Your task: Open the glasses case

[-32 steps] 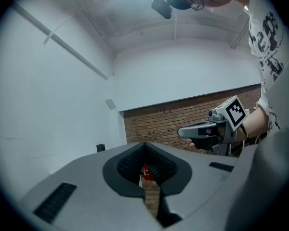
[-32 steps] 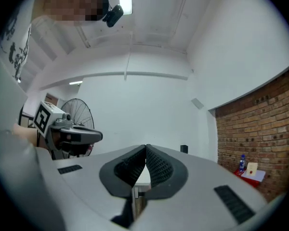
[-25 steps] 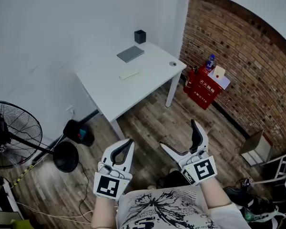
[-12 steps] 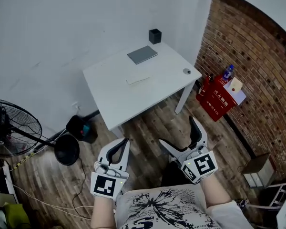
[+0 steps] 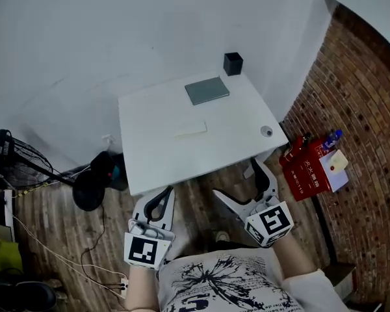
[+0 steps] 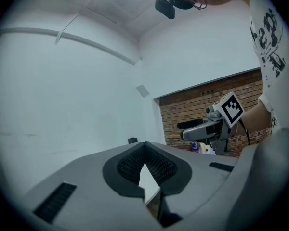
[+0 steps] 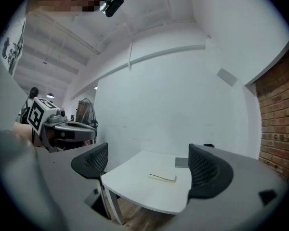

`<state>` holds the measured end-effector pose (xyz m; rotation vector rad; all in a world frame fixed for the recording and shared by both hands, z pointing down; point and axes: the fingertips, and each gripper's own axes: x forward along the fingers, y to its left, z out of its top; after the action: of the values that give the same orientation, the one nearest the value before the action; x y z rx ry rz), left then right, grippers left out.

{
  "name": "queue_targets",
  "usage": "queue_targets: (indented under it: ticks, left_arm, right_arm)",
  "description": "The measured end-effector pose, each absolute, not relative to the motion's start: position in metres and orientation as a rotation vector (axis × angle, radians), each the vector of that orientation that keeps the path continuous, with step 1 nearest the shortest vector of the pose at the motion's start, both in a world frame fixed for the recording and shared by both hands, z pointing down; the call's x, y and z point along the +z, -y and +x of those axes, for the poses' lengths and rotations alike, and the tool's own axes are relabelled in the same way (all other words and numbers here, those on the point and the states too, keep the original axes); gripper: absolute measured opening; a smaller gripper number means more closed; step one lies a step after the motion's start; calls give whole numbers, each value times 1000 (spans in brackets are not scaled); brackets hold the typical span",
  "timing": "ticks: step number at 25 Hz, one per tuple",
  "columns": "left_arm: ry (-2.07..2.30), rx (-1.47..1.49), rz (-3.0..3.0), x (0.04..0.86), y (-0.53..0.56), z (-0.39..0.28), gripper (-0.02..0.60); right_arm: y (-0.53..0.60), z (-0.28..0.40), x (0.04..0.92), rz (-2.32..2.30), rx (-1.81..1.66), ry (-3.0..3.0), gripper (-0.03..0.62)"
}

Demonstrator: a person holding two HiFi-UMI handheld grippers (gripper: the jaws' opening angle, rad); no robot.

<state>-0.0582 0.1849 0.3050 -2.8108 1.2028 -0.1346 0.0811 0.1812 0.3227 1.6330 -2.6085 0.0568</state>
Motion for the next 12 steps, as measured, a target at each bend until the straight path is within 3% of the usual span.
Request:
queue_targets:
  ticks: [12]
  left_arm:
    - [-1425, -253, -2780, 349, -102, -11, 14]
  right_arm:
    - [-65, 129, 365, 1345, 184, 2625, 499]
